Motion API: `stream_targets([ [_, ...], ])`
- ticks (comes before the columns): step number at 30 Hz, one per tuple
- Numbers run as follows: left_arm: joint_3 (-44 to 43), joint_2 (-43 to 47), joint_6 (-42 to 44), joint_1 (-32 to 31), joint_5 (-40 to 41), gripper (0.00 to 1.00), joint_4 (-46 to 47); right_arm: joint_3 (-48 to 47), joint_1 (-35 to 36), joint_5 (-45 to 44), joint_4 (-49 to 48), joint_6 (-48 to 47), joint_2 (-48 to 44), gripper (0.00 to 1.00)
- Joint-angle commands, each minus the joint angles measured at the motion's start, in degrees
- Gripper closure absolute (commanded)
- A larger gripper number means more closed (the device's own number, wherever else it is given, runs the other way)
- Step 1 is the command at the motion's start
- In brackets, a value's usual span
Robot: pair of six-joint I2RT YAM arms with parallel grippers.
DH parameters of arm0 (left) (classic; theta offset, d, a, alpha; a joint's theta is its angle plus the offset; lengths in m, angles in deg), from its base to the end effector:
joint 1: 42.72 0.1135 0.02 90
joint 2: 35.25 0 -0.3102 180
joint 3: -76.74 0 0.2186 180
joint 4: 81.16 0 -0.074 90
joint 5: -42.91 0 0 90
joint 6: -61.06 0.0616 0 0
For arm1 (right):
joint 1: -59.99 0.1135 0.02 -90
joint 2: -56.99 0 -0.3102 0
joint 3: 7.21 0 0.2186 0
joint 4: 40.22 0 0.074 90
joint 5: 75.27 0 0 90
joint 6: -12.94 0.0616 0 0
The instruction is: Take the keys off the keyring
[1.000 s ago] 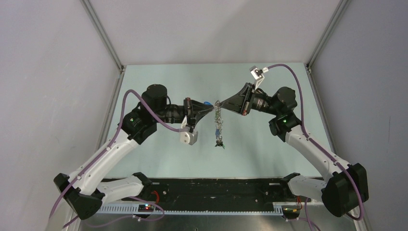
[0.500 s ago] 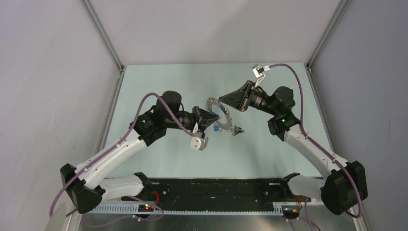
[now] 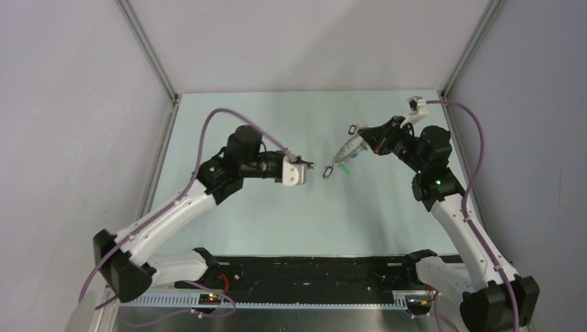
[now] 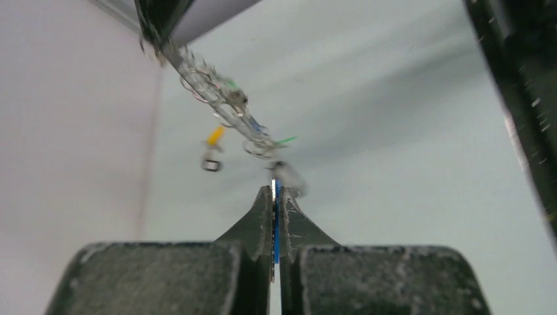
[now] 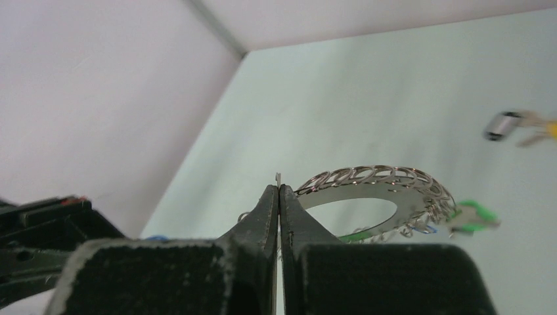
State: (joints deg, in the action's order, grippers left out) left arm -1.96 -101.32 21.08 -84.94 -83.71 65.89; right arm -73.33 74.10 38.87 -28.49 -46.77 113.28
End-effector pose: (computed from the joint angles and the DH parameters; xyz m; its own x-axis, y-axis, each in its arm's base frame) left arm 0.1406 -0.1772 0.4020 0.5655 0.3174 -0.7613 0.8098 -0.0384 0.5855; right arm 0.1814 0.0716 0.4045 -0.3399 0.3891 -0.8562 -0.5182 0.6822 0.5158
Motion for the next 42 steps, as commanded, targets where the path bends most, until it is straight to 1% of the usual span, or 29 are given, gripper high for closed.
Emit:
stream_targets([
  [1,-7.4,-9.9,-27.6,0.7,-1.9,1.0,6.0,-0.4,-0.7,-16.6,7.8,-6.6,-6.6,1.0],
  [2,-9.3,-11.9,-31.8,0.8,2.4,1.0,6.2,-0.5,-0.7,-19.8,8.4,-7.9,-7.1,1.0],
  [3,-13.1,-16.2,-39.7,0.8,5.2,1.0,6.4,-0.4,-0.8,-21.1,9.5,-8.4,-8.1,1.0],
  [4,-14.9,-18.2,-43.1,1.0,10.4,1.0,6.4,-0.4,-0.9,-23.2,9.9,-9.2,-8.5,1.0],
  [5,-18.5,-22.6,-49.0,1.2,12.3,1.0,6.4,-0.4,-0.8,-24.5,10.5,-9.4,-9.1,1.0],
  [8,-26.5,-32.3,-57.8,2.1,19.6,1.0,6.4,-0.5,-1.0,-29.7,11.2,-9.3,-10.2,1.0],
  [10,-33.6,-39.9,-61.8,2.6,20.2,1.0,6.4,-0.5,-0.9,-32.4,11.2,-8.8,-11.3,1.0],
  [11,-38.9,-45.3,-64.2,2.8,20.6,1.0,6.3,-0.5,-0.9,-33.5,11.2,-8.7,-11.6,1.0],
  [12,-41.7,-47.8,-65.6,3.1,20.7,1.0,6.3,-0.5,-0.9,-35.6,11.1,-8.6,-12.4,1.0],
  [13,-47.6,-53.3,-68.5,3.4,20.0,1.0,6.3,-0.5,-0.9,-36.4,11.0,-8.7,-12.9,1.0],
  [16,-59.2,-63.6,-74.7,4.1,18.3,1.0,6.5,-0.5,-0.9,-41.1,10.4,-9.9,-15.0,1.0],
  [17,-65.2,-68.2,-77.3,4.2,18.4,1.0,6.6,-0.5,-0.9,-42.7,10.0,-10.4,-15.3,1.0],
  [19,-72.4,-74.4,-81.2,4.4,19.8,1.0,7.1,-0.5,-1.0,-45.3,9.0,-13.1,-16.1,1.0],
  [21,-75.8,-78.8,-86.3,4.6,22.3,1.0,10.3,-0.5,-1.0,-47.6,8.1,-14.4,-16.7,1.0],
  [24,-75.0,-83.6,-96.2,5.3,25.7,0.99,20.0,-0.4,-0.9,-48.8,6.9,-15.3,-17.8,1.0],
  [25,-75.5,-84.6,-97.3,5.4,27.3,0.98,20.7,-0.5,-0.9,-49.1,6.7,-15.7,-17.9,1.0],
  [27,-77.4,-87.5,-99.6,5.3,29.2,0.87,21.9,-0.5,-0.9,-49.4,6.2,-16.1,-18.1,1.0],
  [29,-78.2,-89.3,-101.2,5.1,29.8,0.55,23.2,-0.5,-1.0,-49.8,6.0,-16.3,-17.8,1.0],
  [30,-78.3,-89.5,-101.1,5.1,29.0,0.14,23.7,-0.5,-0.9,-49.8,6.0,-16.3,-17.7,1.0],
  [32,-76.6,-87.9,-99.2,5.2,27.7,0.02,24.1,-0.5,-0.9,-49.5,6.1,-16.4,-17.1,1.0],
  [34,-71.4,-83.2,-95.8,5.4,27.1,0.01,24.1,-0.5,-1.0,-49.0,6.6,-16.0,-16.8,1.0],
  [35,-68.6,-78.5,-94.4,5.4,27.3,0.01,24.1,-0.5,-0.9,-48.7,7.1,-15.8,-16.5,1.0],
  [36,-63.2,-75.6,-91.3,5.5,28.3,0.0,24.1,-0.5,-0.9,-48.1,7.3,-15.4,-16.4,1.0],
  [37,-60.0,-69.6,-89.8,5.5,29.0,0.0,24.0,-0.5,-0.9,-47.5,8.0,-15.2,-15.9,1.0],
  [38,-54.0,-66.5,-86.8,5.6,30.6,0.0,23.8,-0.5,-0.9,-46.1,8.5,-14.7,-15.6,1.0],
  [39,-51.1,-60.0,-84.1,5.8,31.5,0.0,23.2,-0.5,-0.9,-45.3,9.4,-14.4,-14.8,1.0],
  [40,-45.0,-56.7,-82.8,6.1,33.9,0.0,22.7,-0.5,-0.9,-42.5,10.0,-13.9,-14.6,1.0],
  [41,-39.3,-49.6,-80.4,6.3,37.2,0.0,21.3,-0.6,-0.7,-40.7,11.1,-13.8,-14.1,1.0],
  [42,-36.6,-45.9,-79.4,6.9,39.0,0.0,20.3,-0.6,-0.4,-37.1,11.6,-13.0,-13.5,1.0],
])
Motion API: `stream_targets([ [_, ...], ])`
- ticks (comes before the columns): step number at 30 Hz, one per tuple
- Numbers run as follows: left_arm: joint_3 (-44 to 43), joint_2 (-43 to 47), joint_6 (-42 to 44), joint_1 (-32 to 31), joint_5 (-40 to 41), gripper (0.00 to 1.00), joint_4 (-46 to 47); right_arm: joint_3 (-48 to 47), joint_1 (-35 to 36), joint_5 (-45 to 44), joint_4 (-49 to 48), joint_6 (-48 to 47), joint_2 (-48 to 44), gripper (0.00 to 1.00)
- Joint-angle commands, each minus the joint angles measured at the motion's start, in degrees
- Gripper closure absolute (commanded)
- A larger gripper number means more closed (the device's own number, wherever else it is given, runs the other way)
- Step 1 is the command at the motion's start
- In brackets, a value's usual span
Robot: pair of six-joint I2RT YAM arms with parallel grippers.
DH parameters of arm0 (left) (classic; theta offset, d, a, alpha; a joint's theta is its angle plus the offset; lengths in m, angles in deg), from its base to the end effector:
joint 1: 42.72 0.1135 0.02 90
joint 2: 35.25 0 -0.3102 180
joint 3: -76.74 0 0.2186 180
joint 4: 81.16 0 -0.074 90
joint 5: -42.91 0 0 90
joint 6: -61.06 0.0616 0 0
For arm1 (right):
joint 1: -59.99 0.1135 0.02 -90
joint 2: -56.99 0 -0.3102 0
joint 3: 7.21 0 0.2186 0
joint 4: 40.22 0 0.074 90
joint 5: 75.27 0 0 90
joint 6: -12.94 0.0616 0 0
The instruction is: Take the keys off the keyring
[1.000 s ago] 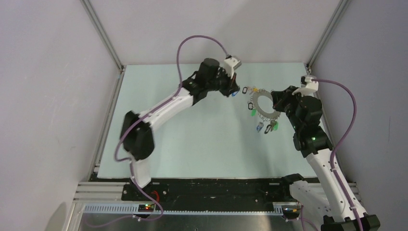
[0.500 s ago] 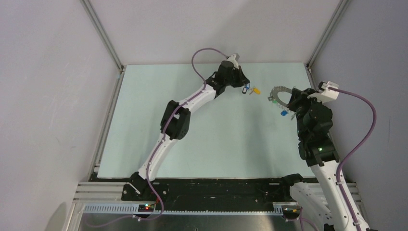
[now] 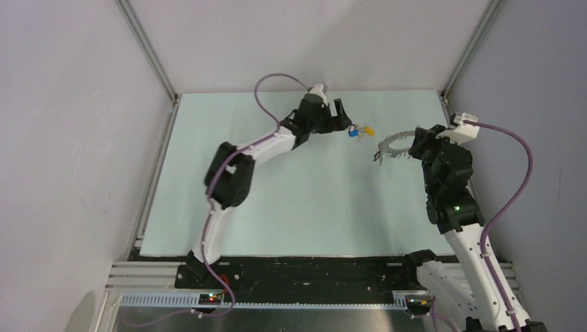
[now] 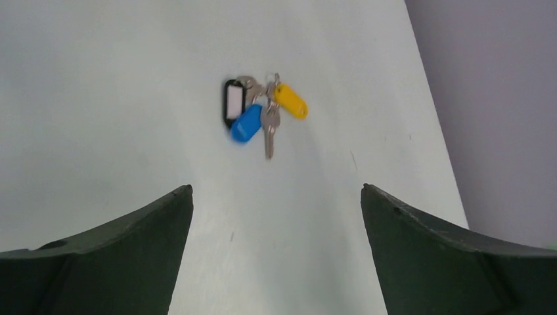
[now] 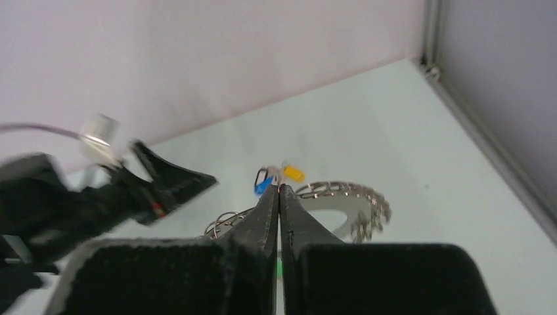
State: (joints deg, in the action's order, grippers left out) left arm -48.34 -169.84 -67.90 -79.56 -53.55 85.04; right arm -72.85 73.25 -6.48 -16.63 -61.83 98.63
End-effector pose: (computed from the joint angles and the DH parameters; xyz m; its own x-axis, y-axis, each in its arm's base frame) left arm 0.4581 -0.3518 0.2448 -0.6729 -0.2766 -0.6861 0.3284 0.7194 -0.6121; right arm 0.1212 0.0057 0.4095 0.0431 0.2618 -0.9642 0.1316 0.9552 0.2652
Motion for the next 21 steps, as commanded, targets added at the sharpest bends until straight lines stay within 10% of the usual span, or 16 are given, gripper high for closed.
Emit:
stream_targets([
  [1,14.9,29.4,11.4,1.8,13.1,0.0,-0.8,-1.0,0.7,9.8,0.3,2.6,1.5,1.0],
  [12,51.2,84.5,20.5,6.3,32.4,0.0,-15.5,-4.8,25.5,11.8,-16.1,1.6,21.3,1.0],
  [21,55.1,100.6,27.4,6.6,34.2,0.0,-32.4,-34.8,34.4,17.2,-35.1,2.5,54.9,1.0],
])
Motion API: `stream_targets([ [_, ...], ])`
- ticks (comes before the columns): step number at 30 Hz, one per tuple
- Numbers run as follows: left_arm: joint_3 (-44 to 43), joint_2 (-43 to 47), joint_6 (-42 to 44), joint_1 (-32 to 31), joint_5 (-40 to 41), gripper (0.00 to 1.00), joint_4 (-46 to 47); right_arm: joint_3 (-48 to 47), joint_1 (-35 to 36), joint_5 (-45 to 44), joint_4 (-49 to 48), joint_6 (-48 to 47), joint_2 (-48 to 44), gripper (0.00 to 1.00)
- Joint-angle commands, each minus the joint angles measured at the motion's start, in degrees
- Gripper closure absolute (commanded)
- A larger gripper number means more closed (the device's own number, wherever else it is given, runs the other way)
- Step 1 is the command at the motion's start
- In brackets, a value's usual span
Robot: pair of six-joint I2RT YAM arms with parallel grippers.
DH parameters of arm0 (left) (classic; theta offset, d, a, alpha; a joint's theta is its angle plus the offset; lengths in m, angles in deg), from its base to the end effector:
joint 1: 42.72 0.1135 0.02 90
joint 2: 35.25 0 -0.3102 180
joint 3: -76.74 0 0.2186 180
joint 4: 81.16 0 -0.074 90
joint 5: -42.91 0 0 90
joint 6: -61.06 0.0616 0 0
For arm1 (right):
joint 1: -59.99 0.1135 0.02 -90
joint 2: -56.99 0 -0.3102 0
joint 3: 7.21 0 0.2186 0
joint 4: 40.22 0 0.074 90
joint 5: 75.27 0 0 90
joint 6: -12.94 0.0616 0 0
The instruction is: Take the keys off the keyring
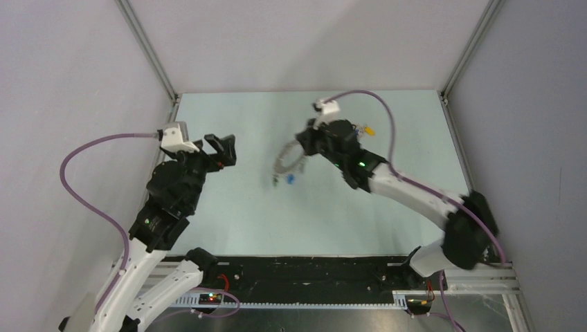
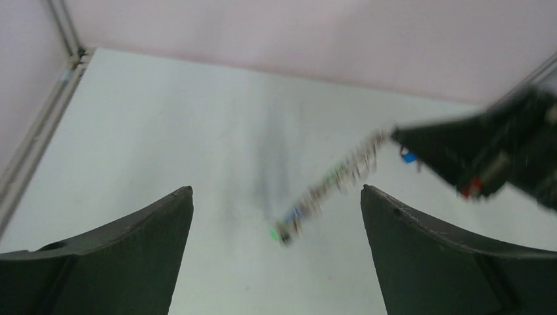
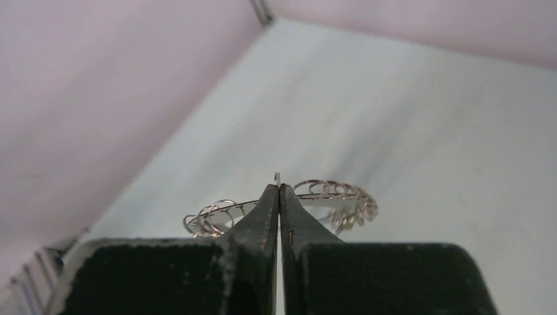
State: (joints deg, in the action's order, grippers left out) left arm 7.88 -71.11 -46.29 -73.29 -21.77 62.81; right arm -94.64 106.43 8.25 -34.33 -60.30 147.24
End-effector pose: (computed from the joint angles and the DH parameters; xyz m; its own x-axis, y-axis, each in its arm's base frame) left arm 0.0835 -0.0187 0.4074 -0.0709 -0.2712 -0.9599 0.0743 0.9582 -0.2762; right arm 0.2623 0.2657 0.3925 -0.2854 0.1157 -0.9514 -0.5857 0.7647 0.2687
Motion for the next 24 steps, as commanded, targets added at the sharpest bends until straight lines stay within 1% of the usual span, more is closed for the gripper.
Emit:
stream_targets([
  [1,-2.1,1.6,5.7,0.4,3.6,0.0,-11.3,-17.7,1.3,2.6,-17.5,1.0,7.7,0.82],
  [2,-2.5,1.4,5.6,0.5,3.9,0.0,-13.4,-19.8,1.4,2.7,-16.6,1.5,10.1,0.68],
  [3,-3.5,1.0,5.4,0.5,4.0,0.0,-14.3,-23.4,1.3,2.6,-13.5,1.5,10.8,0.45],
  [4,-3.8,0.8,5.1,0.5,4.2,0.0,-15.5,-24.4,1.3,1.8,-10.1,1.1,11.4,0.39],
  [5,-4.6,0.3,4.5,0.5,4.5,0.0,-16.0,-24.4,1.2,1.3,-8.9,0.8,11.1,0.34],
  [6,-4.8,0.2,3.9,0.5,5.0,0.0,-16.5,-23.2,0.9,0.1,-7.9,0.8,9.6,0.32],
  [8,-5.3,0.0,1.5,0.5,7.0,0.0,-16.9,-17.0,-0.1,-0.9,-8.5,2.0,5.6,0.31],
  [9,-5.5,0.0,-0.4,0.5,8.9,0.0,-16.9,-11.8,-0.5,-1.3,-8.8,3.4,4.0,0.31],
  [10,-5.6,-0.3,-1.3,0.5,9.9,0.0,-17.1,-9.4,-1.6,-1.5,-8.4,3.9,0.3,0.31],
  [11,-6.0,-0.5,-3.0,0.5,11.4,0.0,-17.2,-4.9,-2.4,-2.5,-7.7,4.4,-1.5,0.31],
  [13,-6.9,-1.3,-5.0,0.6,13.9,0.0,-18.1,-0.8,-3.3,-5.7,-2.5,4.3,-8.7,0.3],
  [14,-7.1,-1.7,-5.5,0.5,15.1,0.0,-18.8,0.1,-3.5,-7.0,2.3,4.1,-10.1,0.3],
  [15,-7.1,-1.8,-5.8,0.5,15.5,0.0,-19.0,1.1,-3.8,-9.7,4.7,3.7,-12.8,0.3],
  [16,-6.9,-1.5,-5.8,0.5,16.5,0.0,-19.0,1.4,-3.9,-11.1,10.1,3.3,-14.2,0.29],
  [17,-6.6,-1.3,-5.6,0.5,16.8,0.0,-19.0,1.5,-4.1,-14.1,12.7,2.6,-16.4,0.27],
  [18,-6.5,-1.1,-5.3,0.5,17.6,0.0,-18.8,1.6,-4.1,-15.5,17.2,2.1,-17.6,0.26],
  [20,-6.5,-0.6,-4.5,0.5,18.4,0.0,-18.8,1.8,-4.0,-19.3,22.6,0.8,-20.8,0.22],
  [23,-6.4,-0.1,-2.8,0.5,17.9,0.0,-18.4,2.6,-3.8,-26.1,27.4,-0.3,-25.5,0.17],
  [24,-6.4,0.2,-2.2,0.5,17.1,0.0,-18.3,3.2,-3.8,-27.4,28.9,-0.5,-26.3,0.14],
])
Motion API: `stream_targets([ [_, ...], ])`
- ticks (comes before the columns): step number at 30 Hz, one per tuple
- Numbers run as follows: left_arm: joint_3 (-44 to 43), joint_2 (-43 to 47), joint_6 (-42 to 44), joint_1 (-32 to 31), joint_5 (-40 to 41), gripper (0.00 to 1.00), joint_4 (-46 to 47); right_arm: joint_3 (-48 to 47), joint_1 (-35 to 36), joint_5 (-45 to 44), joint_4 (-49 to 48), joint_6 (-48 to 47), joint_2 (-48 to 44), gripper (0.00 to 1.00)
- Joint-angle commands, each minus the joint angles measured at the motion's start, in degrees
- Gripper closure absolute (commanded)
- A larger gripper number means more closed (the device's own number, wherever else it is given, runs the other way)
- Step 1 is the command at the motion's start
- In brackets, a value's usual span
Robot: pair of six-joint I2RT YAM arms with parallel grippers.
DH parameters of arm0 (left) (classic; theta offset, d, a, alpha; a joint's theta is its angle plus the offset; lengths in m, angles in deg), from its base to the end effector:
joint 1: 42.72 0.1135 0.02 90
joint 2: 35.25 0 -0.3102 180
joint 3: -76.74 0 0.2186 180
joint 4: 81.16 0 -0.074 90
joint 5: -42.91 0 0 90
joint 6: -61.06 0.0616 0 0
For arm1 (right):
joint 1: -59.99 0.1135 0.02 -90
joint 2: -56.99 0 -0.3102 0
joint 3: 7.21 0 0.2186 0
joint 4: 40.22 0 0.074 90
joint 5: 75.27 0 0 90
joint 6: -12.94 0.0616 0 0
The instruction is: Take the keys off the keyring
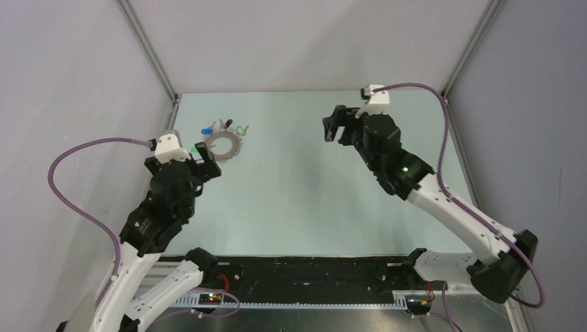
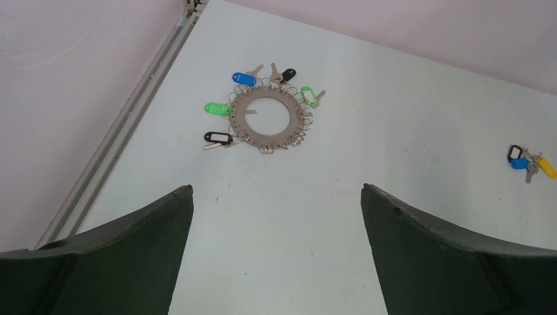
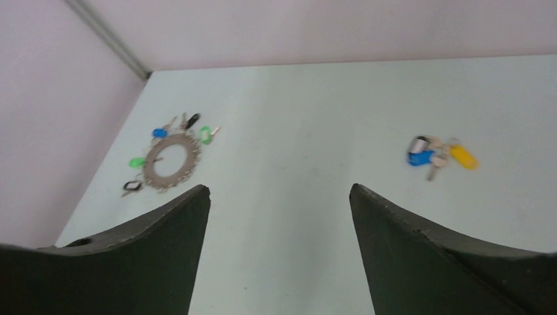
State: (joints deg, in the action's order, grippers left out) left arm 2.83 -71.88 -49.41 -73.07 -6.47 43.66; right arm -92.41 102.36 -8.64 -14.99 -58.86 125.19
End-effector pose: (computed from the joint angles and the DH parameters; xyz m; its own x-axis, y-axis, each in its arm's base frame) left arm 0.0720 0.0043 0.3939 -0.1956 -0.1931 -0.9615 -0.2343 0.9612 -0.1453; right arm 0.1960 0.1457 0.4467 -0.2031 0.2028 -0.9579 -0.2791 0.9257 0.2552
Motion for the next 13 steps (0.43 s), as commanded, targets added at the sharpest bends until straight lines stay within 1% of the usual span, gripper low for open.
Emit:
stream_targets([
  [1,-1.1,1.1,1.3,0.3,1.2,0.0,1.2,1.4,0.3,-12.3,10.3,-2.3,-6.0,0.12],
  [4,-0.7,1.9,3.5,0.3,-2.7,0.0,1.9,5.4,0.2,-14.2,8.9,-5.0,-9.2,0.05],
  [6,-0.1,2.5,3.9,0.3,-4.4,0.0,2.5,9.6,0.7,-14.4,5.4,-7.6,-12.5,0.02],
  [9,2.2,4.1,4.8,0.3,-6.1,0.0,4.8,16.5,0.8,-14.2,-0.1,-9.1,-15.5,0.02],
  [13,5.2,5.4,5.5,0.2,-6.9,0.0,7.3,19.5,0.7,-14.1,-2.3,-9.2,-18.0,0.02],
])
